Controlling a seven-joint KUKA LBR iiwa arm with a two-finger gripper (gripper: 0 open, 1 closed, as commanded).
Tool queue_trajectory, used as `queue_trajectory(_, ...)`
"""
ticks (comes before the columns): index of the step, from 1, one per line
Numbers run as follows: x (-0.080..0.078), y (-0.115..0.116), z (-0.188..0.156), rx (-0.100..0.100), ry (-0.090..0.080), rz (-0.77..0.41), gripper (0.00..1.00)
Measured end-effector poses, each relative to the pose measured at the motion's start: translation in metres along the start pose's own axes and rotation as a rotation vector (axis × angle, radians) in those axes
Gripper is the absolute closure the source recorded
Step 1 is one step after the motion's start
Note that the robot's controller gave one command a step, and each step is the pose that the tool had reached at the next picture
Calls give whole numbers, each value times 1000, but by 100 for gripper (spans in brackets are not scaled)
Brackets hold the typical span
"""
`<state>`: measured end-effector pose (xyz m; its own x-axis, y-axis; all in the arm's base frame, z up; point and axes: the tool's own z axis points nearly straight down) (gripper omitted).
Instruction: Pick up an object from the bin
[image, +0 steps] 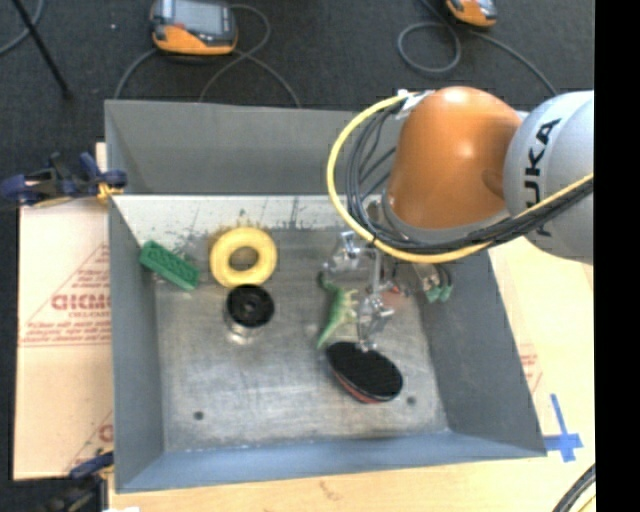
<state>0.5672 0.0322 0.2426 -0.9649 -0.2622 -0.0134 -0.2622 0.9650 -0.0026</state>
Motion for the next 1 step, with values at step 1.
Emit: queue_trajectory(1,16,-17,61,-1,6,43,0)
